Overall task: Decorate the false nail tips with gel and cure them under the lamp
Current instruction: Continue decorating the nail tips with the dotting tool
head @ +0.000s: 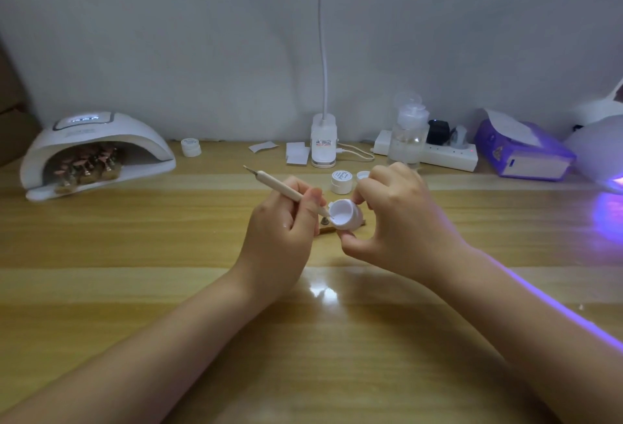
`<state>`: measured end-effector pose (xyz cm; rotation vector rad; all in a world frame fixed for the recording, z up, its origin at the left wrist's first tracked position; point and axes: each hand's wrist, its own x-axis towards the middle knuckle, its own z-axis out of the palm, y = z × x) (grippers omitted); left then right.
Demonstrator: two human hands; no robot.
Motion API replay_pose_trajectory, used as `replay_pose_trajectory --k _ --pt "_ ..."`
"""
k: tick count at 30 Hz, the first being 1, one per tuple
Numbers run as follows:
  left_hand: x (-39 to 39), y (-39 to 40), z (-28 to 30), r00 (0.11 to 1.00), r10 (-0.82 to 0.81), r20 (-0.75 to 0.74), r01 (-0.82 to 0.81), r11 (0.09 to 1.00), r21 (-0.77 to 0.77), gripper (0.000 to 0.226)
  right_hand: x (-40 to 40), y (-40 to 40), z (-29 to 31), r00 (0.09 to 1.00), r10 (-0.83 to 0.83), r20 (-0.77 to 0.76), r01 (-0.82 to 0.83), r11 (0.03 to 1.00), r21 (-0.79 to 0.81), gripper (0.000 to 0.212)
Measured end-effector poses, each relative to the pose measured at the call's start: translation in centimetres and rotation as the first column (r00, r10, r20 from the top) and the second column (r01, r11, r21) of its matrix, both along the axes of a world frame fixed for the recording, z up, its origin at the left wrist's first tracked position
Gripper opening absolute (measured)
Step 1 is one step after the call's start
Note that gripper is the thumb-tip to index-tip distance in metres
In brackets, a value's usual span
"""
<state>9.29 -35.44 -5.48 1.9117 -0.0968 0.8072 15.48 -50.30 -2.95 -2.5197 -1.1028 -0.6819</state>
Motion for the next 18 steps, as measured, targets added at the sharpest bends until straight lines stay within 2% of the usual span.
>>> replay_pose_trajectory --k 18 --pt "0.08 -0.08 -0.22 1.0 0.004 -0.009 -0.004 1.0 0.02 0.023 -0.11 0.11 -0.01 1.0 -0.006 0.0 0.006 1.0 0.014 0.03"
